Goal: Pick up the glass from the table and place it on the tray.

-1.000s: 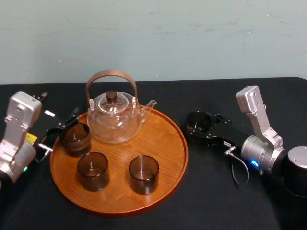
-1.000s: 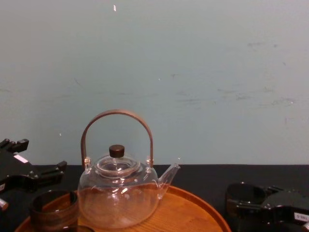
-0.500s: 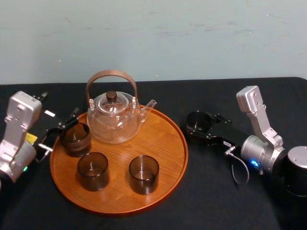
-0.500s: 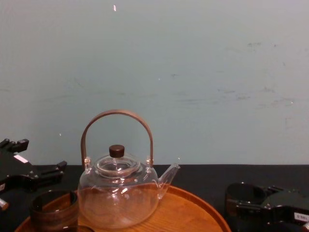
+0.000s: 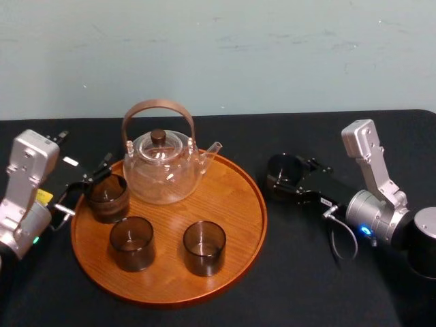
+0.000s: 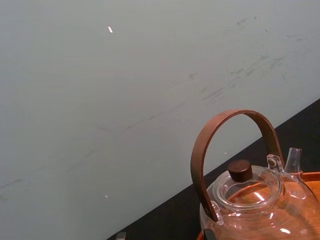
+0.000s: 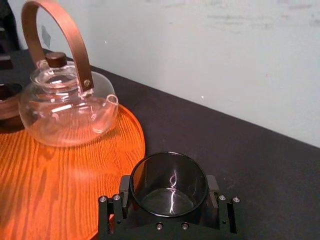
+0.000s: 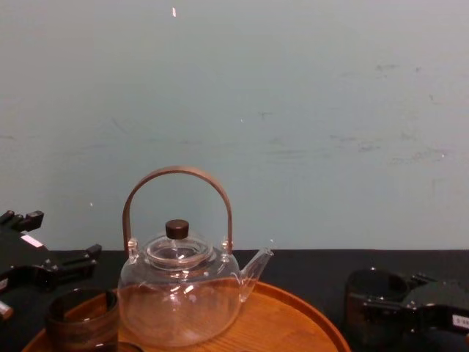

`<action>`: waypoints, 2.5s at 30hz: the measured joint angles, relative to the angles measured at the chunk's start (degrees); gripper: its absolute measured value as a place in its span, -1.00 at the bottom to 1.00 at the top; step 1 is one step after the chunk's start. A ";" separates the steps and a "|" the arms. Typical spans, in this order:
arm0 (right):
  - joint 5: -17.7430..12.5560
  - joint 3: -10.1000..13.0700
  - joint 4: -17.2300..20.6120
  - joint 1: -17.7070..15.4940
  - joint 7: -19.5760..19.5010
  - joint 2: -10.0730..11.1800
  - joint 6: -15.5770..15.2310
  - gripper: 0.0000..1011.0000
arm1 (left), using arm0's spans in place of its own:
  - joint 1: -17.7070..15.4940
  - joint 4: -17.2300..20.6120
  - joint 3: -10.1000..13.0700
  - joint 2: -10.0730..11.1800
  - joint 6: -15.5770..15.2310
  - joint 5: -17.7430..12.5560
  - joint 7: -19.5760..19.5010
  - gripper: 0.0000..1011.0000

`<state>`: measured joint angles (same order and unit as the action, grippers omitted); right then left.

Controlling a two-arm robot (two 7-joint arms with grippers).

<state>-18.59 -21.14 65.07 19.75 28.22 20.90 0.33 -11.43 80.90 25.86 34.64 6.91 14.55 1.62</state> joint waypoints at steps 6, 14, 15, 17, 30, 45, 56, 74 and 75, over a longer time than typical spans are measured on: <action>-0.17 0.32 2.68 -1.07 0.27 0.84 0.75 0.78 | 0.00 0.00 0.00 0.00 0.00 0.00 0.00 0.98; -1.08 0.23 6.34 -2.52 1.48 1.79 1.08 0.78 | 0.00 0.00 0.00 0.00 0.00 0.00 0.00 0.98; -1.34 0.11 6.99 -2.71 1.84 1.93 1.09 0.78 | 0.00 0.00 0.00 0.00 0.00 0.00 0.00 0.98; -1.60 -0.07 7.47 -2.82 2.15 2.02 1.10 0.78 | 0.00 0.00 0.00 0.00 0.00 0.00 0.00 0.98; -2.22 -3.10 7.13 -1.60 3.70 1.23 0.94 0.78 | 0.00 0.00 0.00 0.00 0.00 0.00 0.00 0.98; -1.39 -6.66 4.45 1.04 4.83 -0.50 0.76 0.78 | 0.00 0.00 0.00 0.00 0.00 0.00 0.00 0.98; 0.07 -7.83 2.95 1.81 4.06 -1.00 1.12 0.78 | 0.00 0.00 0.00 0.00 0.00 0.00 0.00 0.98; 1.84 -8.11 1.94 2.00 3.16 -1.44 2.05 0.78 | 0.00 0.00 0.00 0.00 0.00 0.00 0.00 0.98; 1.83 -8.10 1.95 2.00 3.17 -1.44 2.04 0.78 | 0.00 0.00 0.00 0.00 0.00 0.00 0.00 0.98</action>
<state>-16.76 -29.24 67.02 21.75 31.39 19.46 2.37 -11.43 80.90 25.86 34.64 6.91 14.55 1.62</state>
